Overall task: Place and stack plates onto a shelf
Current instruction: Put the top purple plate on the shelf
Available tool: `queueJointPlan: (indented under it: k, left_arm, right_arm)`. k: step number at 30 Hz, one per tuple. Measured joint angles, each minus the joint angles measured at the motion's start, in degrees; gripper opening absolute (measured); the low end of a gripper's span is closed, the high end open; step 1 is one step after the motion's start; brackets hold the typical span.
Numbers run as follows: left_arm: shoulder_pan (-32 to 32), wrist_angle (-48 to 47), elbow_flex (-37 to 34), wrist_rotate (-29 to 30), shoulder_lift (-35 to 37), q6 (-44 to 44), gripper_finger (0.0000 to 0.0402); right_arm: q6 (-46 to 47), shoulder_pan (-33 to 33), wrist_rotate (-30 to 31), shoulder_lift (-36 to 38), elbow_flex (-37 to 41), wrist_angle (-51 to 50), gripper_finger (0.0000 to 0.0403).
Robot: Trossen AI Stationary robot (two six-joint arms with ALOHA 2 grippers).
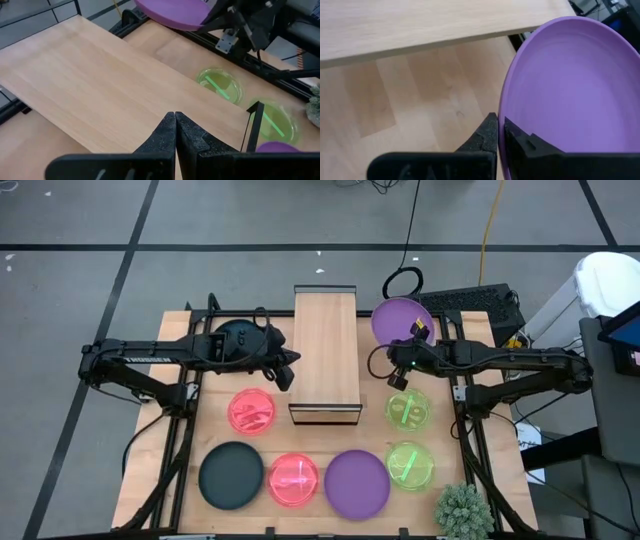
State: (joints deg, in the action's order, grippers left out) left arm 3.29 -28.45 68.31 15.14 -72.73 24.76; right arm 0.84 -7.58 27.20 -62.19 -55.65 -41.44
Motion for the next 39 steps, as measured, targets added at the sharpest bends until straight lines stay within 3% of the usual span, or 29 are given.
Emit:
queueJointPlan:
  k: [9, 17, 24, 39]
  left_arm:
    - [0.0, 0.0, 0.0, 0.0, 0.0, -0.9, 0.0001]
    - [0.0, 0.0, 0.0, -0.1, 0.0, -0.6, 0.0001]
    - [-0.4, -3.8, 0.0, -0.6, 0.0, 0.5, 0.0001]
    - [-1.2, -10.4, 0.0, -5.1, 3.3, 2.7, 0.0001]
  right_arm:
    - [-1.1, 1.1, 0.0, -2.4, -9.0, -7.3, 0.0000]
    - [-11.2, 1.0, -0.5, -10.0, -20.0, -9.0, 0.0000]
    - [-18.4, -0.8, -5.0, -17.8, -28.0, -9.2, 0.0000]
    - [-29.4, -3.5, -14.1, -27.0, -31.2, -4.0, 0.0000]
